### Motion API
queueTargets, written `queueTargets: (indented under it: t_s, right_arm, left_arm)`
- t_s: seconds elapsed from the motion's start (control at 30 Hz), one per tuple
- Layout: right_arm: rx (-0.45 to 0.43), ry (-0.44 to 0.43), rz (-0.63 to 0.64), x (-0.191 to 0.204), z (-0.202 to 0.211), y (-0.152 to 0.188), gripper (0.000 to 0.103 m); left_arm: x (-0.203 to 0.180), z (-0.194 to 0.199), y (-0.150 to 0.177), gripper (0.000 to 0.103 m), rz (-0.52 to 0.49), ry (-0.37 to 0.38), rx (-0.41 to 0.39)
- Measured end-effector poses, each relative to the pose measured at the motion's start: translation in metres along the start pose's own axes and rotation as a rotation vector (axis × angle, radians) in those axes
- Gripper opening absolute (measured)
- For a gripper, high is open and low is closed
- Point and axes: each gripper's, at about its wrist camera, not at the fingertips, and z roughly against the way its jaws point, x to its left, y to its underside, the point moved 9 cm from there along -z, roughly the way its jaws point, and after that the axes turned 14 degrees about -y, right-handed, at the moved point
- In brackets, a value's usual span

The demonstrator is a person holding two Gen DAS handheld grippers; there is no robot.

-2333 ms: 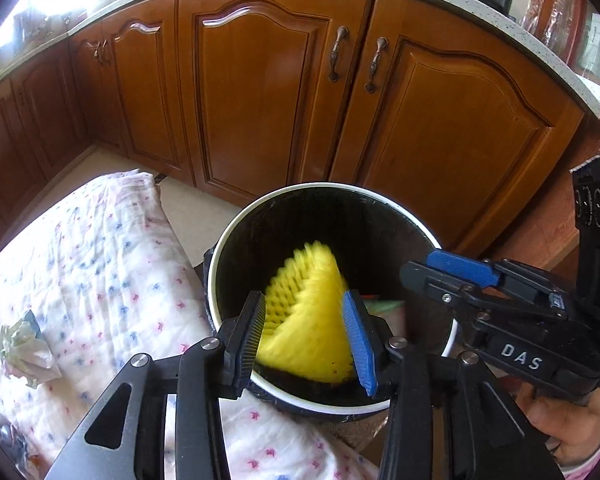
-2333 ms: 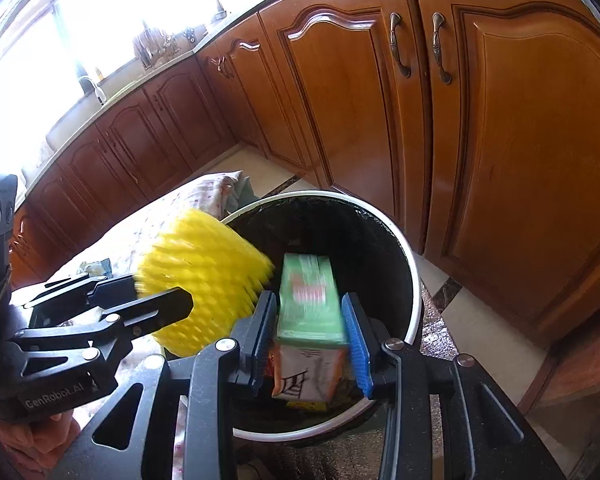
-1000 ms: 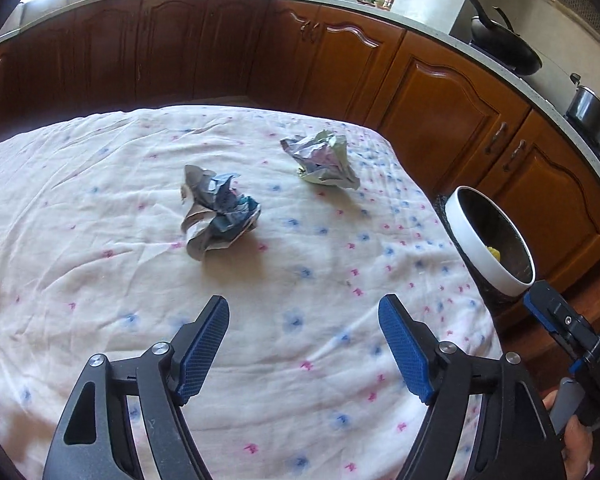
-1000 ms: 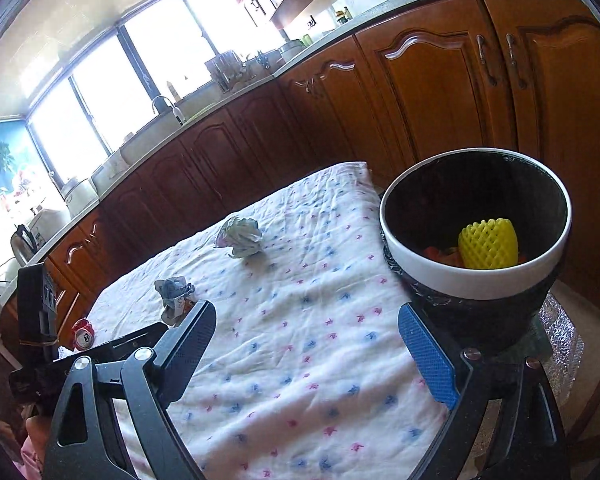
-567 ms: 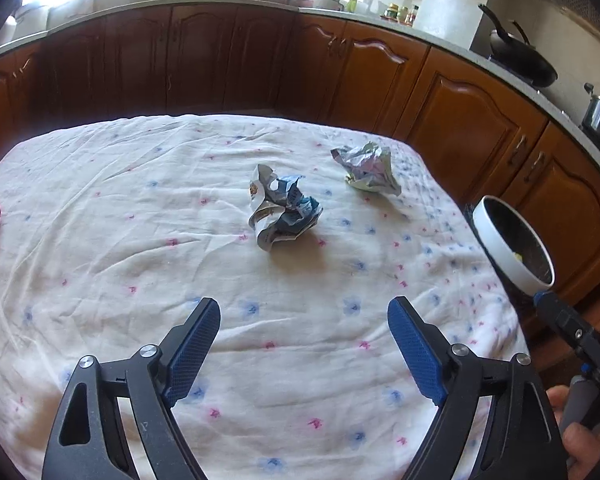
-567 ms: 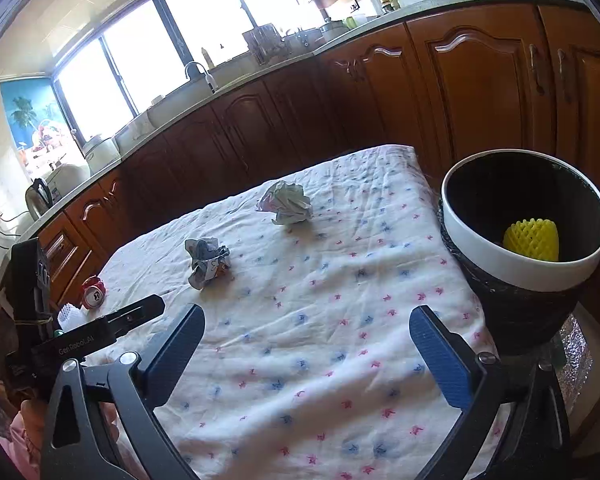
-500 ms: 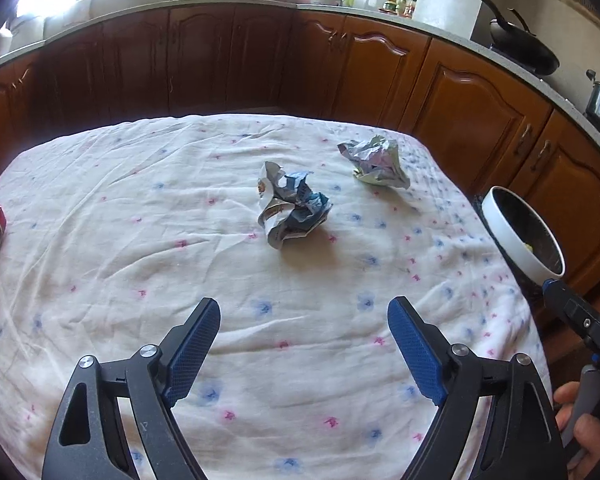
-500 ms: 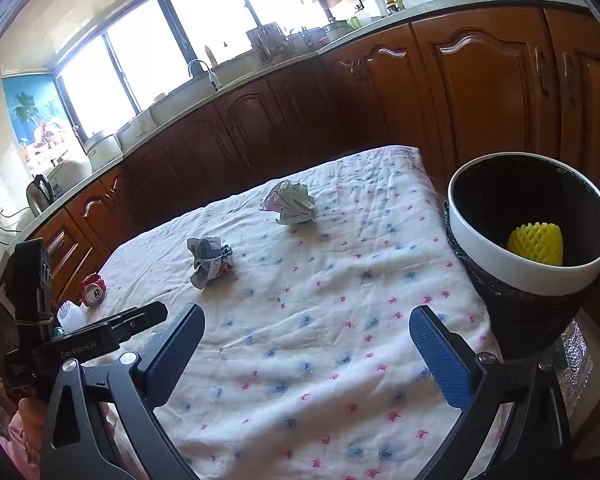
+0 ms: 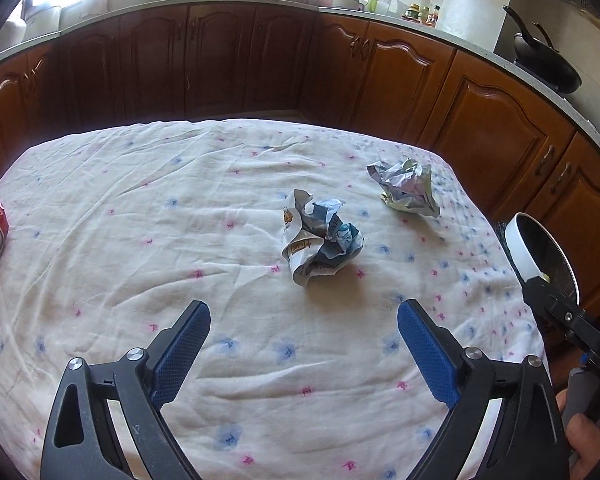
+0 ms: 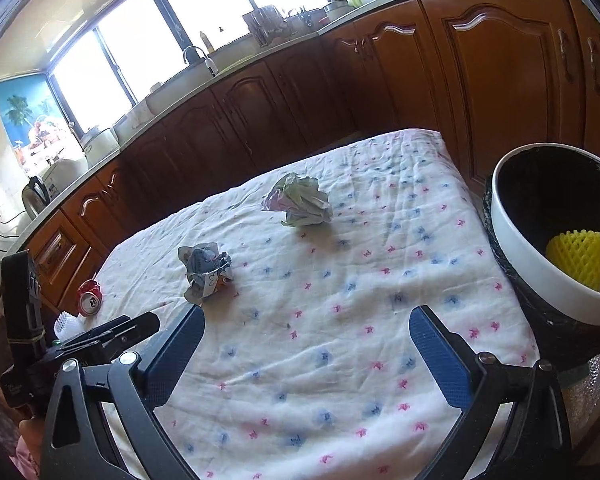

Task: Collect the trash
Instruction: 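Return to the table and grasp the crumpled pink-green paper with the right tool, then grasp the crumpled white-blue paper with the left tool while the right holds its paper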

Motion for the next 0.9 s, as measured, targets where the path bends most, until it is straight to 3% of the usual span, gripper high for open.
queueTargets:
  t_s: [0.37,0.67,0.77,0.9]
  right_arm:
    - [0.045,0.0,0.091,0.003,-0.039,-0.033,0.101]
    - [0.114,0.008,0.173,-0.002,-0.09,-0.057,0.085]
    - [0.127,0.012,0.176,-0.008,-0.105,-0.062,0.078]
    - [0.149,0.021,0.187,-0.012,-0.12,-0.063,0.066]
  left_arm:
    - [-0.007,-0.028,-0.026,0.095,-0.007,-0.032,0.004]
    - [-0.011,-0.064,-0.043,0.093,0.003,-0.045,0.027]
    - [-0.013,-0.076,-0.045,0.085,0.007,-0.033,0.041]
    - [-0.019,-0.088,-0.043,0.059,0.0,-0.009,0.063]
